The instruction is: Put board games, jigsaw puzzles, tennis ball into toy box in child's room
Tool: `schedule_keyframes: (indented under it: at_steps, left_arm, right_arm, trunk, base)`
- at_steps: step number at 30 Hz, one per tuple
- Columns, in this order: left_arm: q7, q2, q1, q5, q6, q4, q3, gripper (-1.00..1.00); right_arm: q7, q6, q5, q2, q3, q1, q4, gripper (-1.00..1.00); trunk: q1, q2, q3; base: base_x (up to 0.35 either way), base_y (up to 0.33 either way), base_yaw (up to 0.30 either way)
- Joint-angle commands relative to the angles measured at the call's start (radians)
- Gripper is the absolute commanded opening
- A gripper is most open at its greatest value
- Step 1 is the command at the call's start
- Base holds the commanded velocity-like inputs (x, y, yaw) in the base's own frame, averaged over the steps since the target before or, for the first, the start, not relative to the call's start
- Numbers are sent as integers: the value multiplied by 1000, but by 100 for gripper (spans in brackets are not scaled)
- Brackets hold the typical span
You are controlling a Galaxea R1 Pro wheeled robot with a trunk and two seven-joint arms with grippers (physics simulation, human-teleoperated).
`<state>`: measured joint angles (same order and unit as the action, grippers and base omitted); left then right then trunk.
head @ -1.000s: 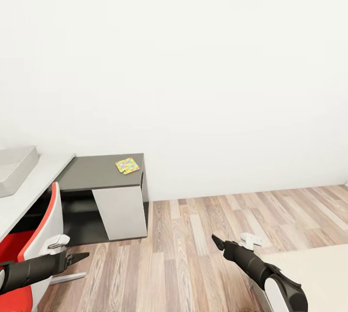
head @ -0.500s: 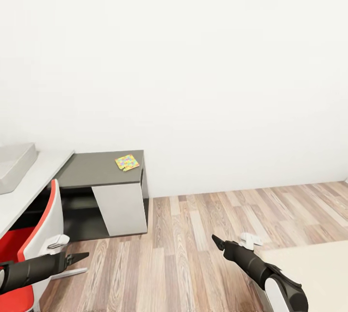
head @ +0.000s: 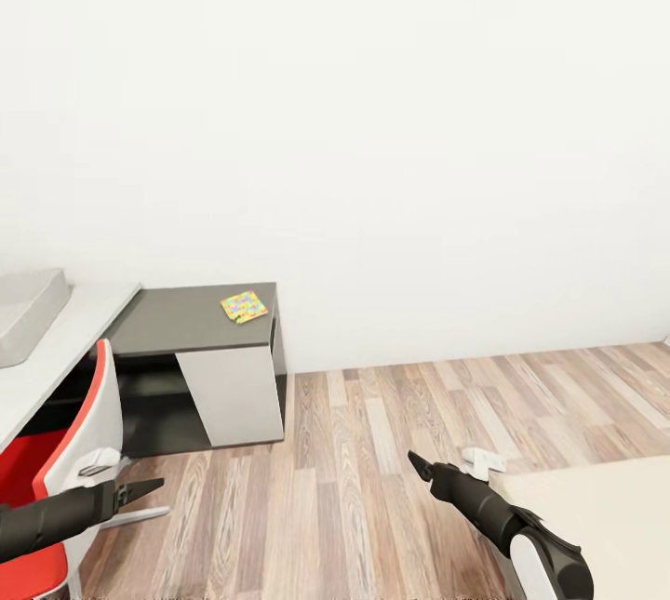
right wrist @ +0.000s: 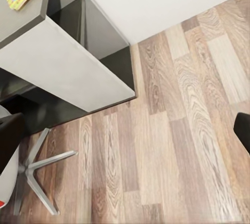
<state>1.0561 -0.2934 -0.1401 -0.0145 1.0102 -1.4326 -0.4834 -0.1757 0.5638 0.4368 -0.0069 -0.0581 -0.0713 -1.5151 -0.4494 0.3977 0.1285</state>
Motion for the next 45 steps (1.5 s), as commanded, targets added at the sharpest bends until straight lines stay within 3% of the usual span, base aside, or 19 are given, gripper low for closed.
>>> schedule_keyframes:
  at_steps: [1, 7, 13, 31, 45]
  left_arm:
    - [4, 0, -1, -1, 8, 0, -1, 100]
    - [72, -1, -1, -1, 4, 0, -13, 100]
    - [96, 1, -1, 3, 3, 0, -21, 100]
    - [98, 3, -1, 7, 2, 0, -24, 100]
    - [96, 3, -1, 8, -1, 0, -24, 100]
  right_arm:
    - [-3, 6, 2, 0, -2, -1, -1, 100]
    - [-5, 4, 2, 0, -3, -1, -1, 100]
    - [-5, 1, 1, 2, -3, -1, -2, 100]
    - [-4, 1, 2, 2, -3, -1, -2, 100]
    - [-4, 1, 2, 5, -2, -1, -2, 100]
  trunk:
    - [-1, 2, 4]
    - [-1, 2, 12]
    - [-1, 2, 14]
    - [-1, 2, 15]
    - [-1, 2, 11]
  base:
    - [0, 0, 0]
    - [17, 0, 0]
    - [151, 0, 0]
    - [184, 21, -4]
    - [200, 2, -197]
